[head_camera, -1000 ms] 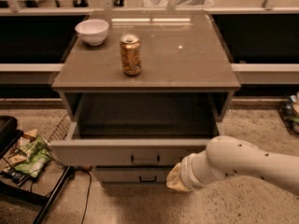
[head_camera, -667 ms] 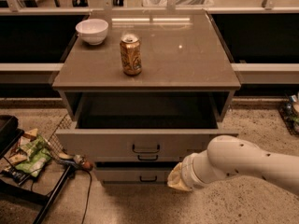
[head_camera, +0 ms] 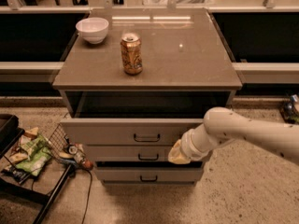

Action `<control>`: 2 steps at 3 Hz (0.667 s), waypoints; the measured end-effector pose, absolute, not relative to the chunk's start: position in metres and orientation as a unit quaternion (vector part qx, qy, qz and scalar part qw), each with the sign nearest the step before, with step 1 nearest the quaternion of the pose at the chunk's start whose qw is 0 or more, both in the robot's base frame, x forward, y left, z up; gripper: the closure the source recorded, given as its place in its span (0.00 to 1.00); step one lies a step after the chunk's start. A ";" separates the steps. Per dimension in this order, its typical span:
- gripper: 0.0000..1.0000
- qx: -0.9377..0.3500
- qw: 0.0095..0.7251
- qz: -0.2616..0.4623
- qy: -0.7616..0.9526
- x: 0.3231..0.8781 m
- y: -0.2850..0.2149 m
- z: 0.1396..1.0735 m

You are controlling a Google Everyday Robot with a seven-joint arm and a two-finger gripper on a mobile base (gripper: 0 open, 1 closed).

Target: Close top drawer

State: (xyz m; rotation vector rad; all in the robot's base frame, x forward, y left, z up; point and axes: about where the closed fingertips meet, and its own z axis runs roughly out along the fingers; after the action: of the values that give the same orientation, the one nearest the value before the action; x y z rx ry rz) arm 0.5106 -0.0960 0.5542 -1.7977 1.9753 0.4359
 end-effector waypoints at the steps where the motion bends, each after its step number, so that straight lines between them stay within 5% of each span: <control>1: 1.00 -0.649 0.216 0.157 0.713 0.510 -0.096 0.554; 2: 1.00 -0.644 0.227 0.151 0.715 0.545 -0.101 0.564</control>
Offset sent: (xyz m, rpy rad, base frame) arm 0.2102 -0.0340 0.0648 0.0403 -0.1348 -0.0985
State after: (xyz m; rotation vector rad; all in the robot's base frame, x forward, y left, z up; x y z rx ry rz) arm 0.5454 -0.1013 0.5645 -1.7740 1.9696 0.4160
